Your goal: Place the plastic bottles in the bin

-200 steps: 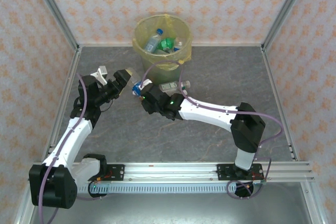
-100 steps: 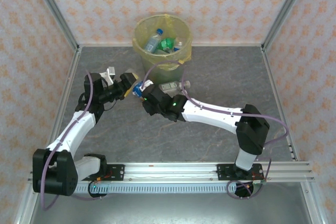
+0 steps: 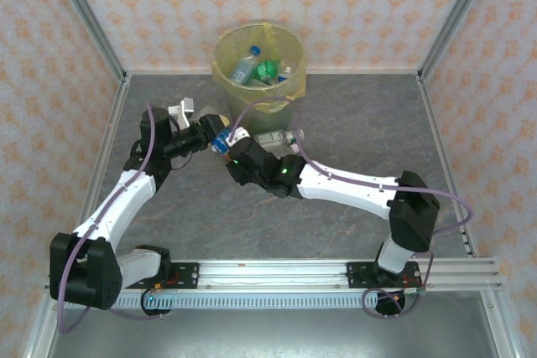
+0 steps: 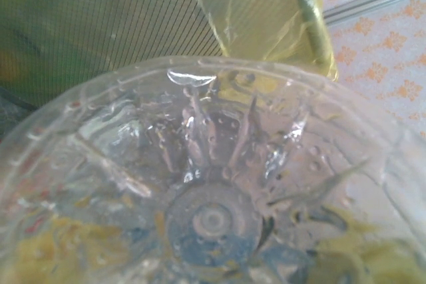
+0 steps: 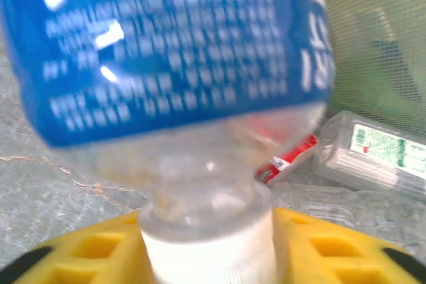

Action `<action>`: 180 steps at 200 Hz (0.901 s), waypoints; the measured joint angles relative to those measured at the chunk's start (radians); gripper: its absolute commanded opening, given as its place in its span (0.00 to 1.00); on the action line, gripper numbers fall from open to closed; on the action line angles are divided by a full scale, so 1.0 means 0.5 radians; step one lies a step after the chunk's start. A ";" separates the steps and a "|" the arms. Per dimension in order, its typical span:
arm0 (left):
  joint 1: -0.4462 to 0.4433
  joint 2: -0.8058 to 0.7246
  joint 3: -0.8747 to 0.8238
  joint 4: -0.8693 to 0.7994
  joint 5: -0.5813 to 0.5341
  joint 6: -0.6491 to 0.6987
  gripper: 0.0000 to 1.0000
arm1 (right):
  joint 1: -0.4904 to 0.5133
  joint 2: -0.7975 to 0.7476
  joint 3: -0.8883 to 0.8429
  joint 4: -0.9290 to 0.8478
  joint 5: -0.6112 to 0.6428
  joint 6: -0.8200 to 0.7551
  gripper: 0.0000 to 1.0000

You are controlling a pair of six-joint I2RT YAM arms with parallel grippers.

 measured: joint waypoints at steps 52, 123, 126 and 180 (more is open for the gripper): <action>0.000 -0.013 0.188 -0.014 -0.122 -0.018 0.50 | 0.000 -0.141 -0.068 0.007 0.148 0.112 0.81; -0.040 0.113 0.639 0.021 -0.269 -0.053 0.50 | -0.010 -0.582 -0.118 0.024 0.447 0.314 1.00; -0.040 0.130 0.664 0.024 -0.285 -0.052 0.50 | -0.014 -0.607 -0.124 0.023 0.459 0.323 1.00; -0.120 0.433 1.068 0.063 -0.614 -0.055 0.51 | -0.114 -0.927 -0.165 0.004 0.563 0.478 1.00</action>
